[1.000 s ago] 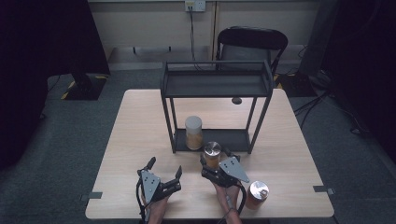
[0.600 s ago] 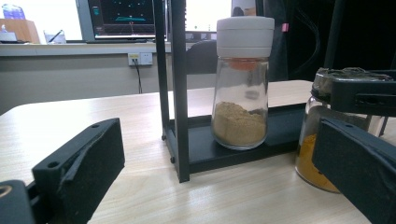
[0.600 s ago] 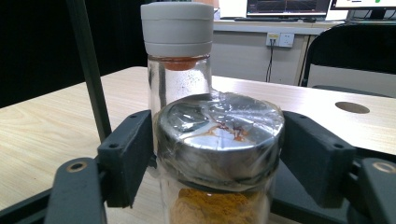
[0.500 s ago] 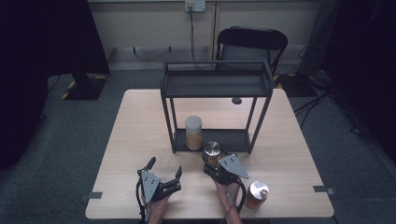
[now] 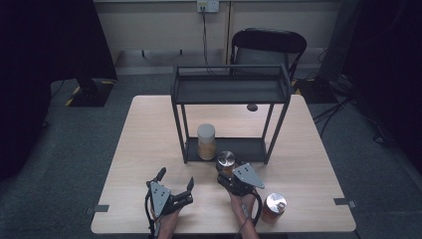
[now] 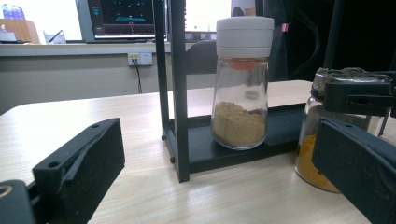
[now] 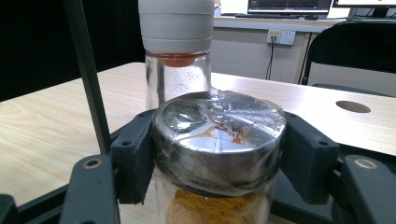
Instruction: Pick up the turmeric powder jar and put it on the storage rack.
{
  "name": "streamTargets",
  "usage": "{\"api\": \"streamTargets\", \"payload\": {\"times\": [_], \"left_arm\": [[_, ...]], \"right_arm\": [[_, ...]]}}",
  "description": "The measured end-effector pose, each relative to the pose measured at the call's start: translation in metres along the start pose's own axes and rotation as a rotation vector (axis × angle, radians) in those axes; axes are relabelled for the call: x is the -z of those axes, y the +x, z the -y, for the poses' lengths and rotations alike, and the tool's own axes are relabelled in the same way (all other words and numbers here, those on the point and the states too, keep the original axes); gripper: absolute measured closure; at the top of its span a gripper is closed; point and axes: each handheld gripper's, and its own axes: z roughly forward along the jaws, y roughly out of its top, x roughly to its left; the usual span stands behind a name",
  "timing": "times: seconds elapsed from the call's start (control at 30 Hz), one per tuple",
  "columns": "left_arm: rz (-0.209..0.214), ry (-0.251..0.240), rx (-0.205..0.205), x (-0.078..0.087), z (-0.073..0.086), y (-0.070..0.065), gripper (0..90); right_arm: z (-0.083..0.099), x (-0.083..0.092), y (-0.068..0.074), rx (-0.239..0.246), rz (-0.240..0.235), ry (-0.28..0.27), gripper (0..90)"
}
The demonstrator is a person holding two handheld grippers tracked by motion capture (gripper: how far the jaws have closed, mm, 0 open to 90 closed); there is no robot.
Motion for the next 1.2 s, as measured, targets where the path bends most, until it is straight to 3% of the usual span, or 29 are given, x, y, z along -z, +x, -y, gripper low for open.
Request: {"api": "streamTargets", "payload": {"times": [0.6,1.2], "left_arm": [[0.001,0.001,0.001,0.0,-0.0001,0.0003,2.0],[0.001,0.0,0.001,0.0001,-0.0001,0.0003,2.0]], "right_arm": [[-0.0013,0.0004,0.0036,0.021,0.001,0.0,34.8],[-0.0038,0.0011,0.0024,0.012,-0.009,0.011,34.8]]}}
